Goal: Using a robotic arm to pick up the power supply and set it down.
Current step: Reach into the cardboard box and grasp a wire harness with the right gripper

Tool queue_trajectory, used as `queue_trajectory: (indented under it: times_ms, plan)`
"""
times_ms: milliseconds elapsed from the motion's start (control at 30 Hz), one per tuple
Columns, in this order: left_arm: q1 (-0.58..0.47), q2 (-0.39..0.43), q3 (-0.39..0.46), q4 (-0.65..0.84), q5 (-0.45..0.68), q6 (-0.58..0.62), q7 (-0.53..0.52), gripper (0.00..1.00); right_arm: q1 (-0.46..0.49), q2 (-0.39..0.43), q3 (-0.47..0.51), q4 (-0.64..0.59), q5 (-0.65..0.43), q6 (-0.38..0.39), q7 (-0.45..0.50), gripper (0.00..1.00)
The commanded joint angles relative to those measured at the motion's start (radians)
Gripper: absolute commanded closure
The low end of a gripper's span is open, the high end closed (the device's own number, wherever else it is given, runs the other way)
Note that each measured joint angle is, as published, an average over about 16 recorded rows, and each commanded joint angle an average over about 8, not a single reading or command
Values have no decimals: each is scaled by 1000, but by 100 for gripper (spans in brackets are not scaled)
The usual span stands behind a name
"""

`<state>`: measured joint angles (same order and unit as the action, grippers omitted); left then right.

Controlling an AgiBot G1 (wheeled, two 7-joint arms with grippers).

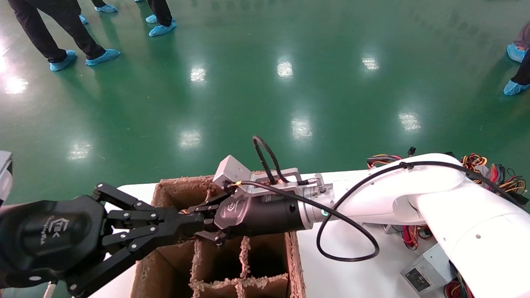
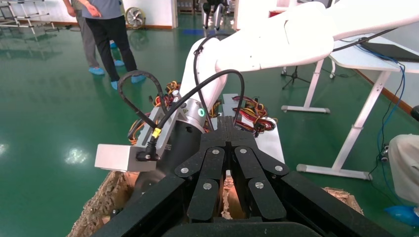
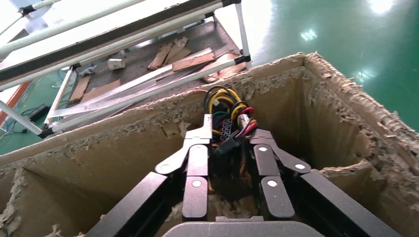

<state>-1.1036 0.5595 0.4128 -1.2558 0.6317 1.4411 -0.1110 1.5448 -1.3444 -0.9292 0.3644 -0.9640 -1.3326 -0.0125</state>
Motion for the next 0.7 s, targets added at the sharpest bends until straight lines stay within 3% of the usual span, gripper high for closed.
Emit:
queue_trajectory:
  times_ms: [33, 600, 667, 700]
  plan:
    - [0, 0, 0, 0, 0, 0, 0, 100, 1, 0, -4, 2, 2, -1, 3, 0]
    - [0, 0, 0, 0, 0, 0, 0, 100, 5, -2, -41, 20, 9, 32, -4, 0]
    - [0, 0, 0, 0, 0, 0, 0, 100, 3, -3, -42, 22, 16, 40, -1, 5]
    - [0, 0, 0, 0, 0, 0, 0, 100, 2, -3, -43, 22, 19, 44, 1, 12]
